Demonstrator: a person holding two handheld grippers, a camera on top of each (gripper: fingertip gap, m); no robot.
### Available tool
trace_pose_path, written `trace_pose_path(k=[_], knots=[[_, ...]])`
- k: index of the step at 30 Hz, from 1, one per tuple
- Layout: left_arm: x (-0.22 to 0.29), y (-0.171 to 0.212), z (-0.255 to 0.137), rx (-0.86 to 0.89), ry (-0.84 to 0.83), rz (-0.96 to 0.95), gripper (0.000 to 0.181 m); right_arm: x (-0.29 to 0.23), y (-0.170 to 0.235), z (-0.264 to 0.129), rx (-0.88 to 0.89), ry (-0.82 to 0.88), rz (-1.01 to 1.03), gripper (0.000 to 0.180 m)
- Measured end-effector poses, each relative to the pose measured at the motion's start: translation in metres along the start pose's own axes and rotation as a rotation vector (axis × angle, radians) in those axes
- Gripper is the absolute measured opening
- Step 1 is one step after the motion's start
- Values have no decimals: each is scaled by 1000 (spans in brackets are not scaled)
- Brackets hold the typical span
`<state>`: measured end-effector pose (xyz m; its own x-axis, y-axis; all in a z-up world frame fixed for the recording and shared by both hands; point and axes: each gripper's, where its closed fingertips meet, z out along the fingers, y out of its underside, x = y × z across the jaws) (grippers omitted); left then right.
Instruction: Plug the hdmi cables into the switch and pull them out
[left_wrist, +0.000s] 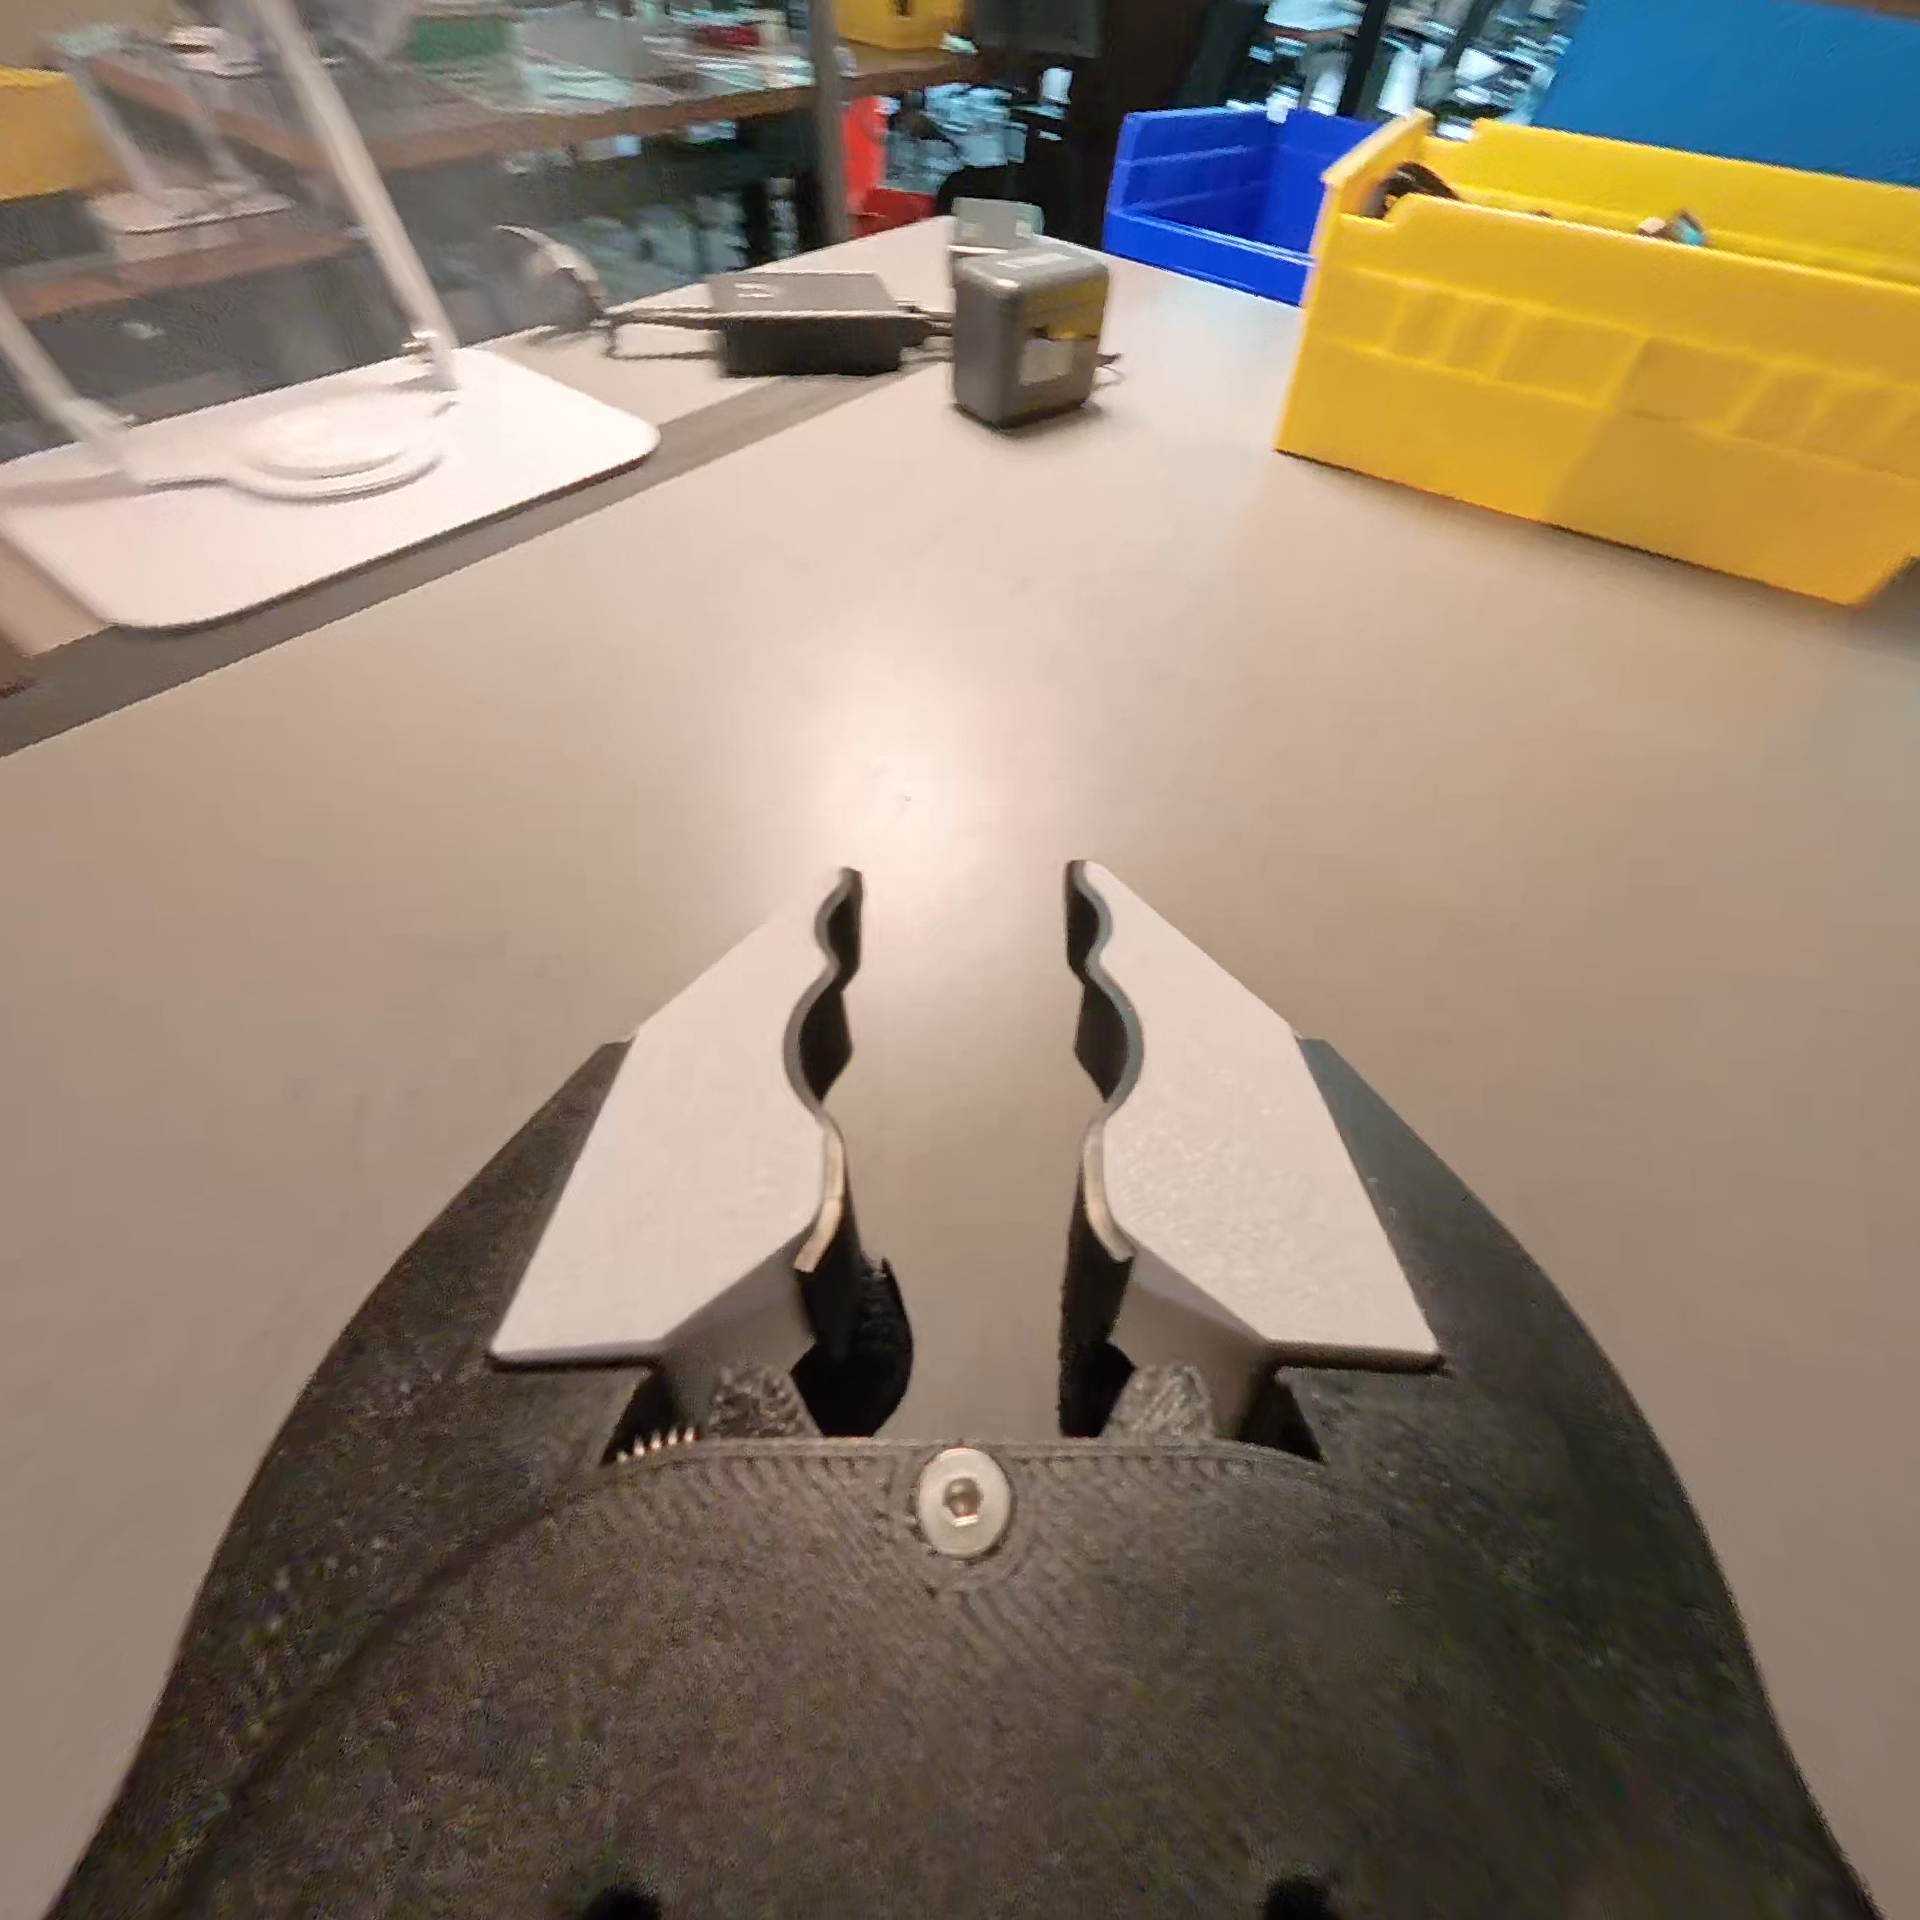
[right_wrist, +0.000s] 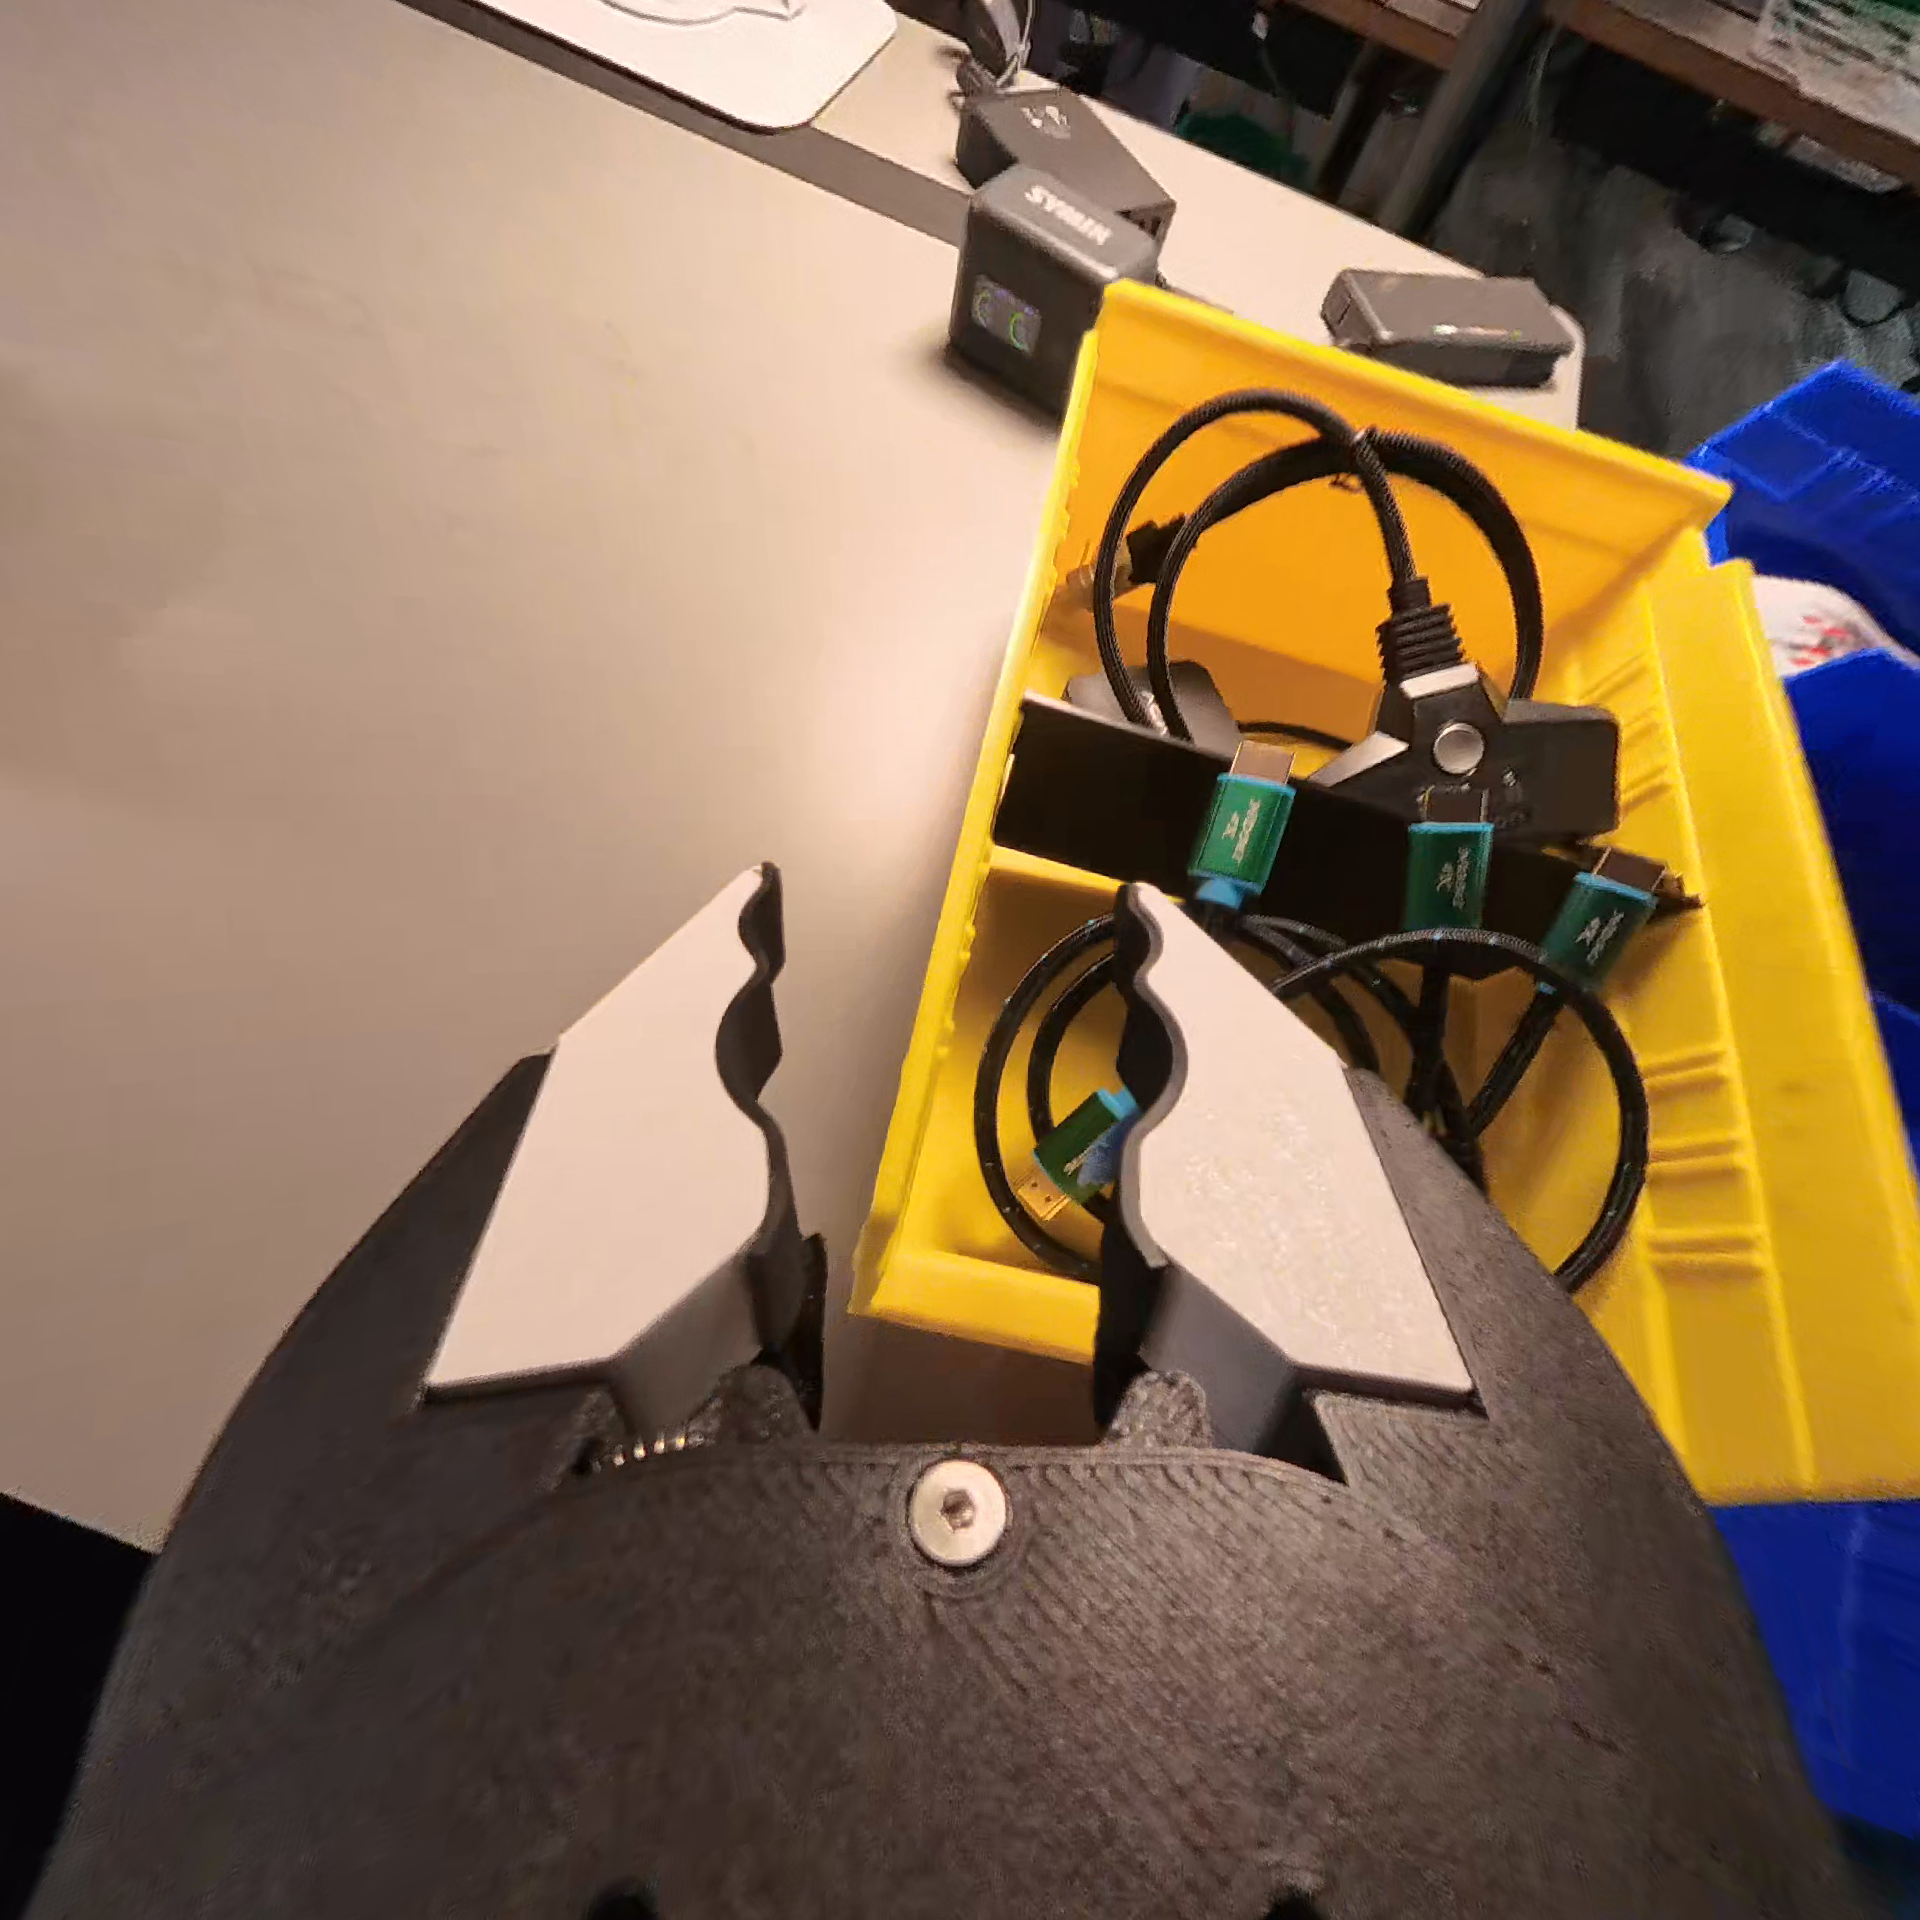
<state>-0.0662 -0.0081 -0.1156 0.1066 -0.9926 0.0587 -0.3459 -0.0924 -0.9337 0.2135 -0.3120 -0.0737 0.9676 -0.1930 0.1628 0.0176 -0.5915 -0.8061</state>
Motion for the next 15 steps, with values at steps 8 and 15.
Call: trace_pose_path(k=[8, 15], knots=[[-76, 33, -164, 72, -638, -189, 80, 5, 21, 23, -65, 41, -18, 43], [-109, 48, -338, 50, -1113, -165, 93, -1, 27, 39, -88, 37, -28, 41]])
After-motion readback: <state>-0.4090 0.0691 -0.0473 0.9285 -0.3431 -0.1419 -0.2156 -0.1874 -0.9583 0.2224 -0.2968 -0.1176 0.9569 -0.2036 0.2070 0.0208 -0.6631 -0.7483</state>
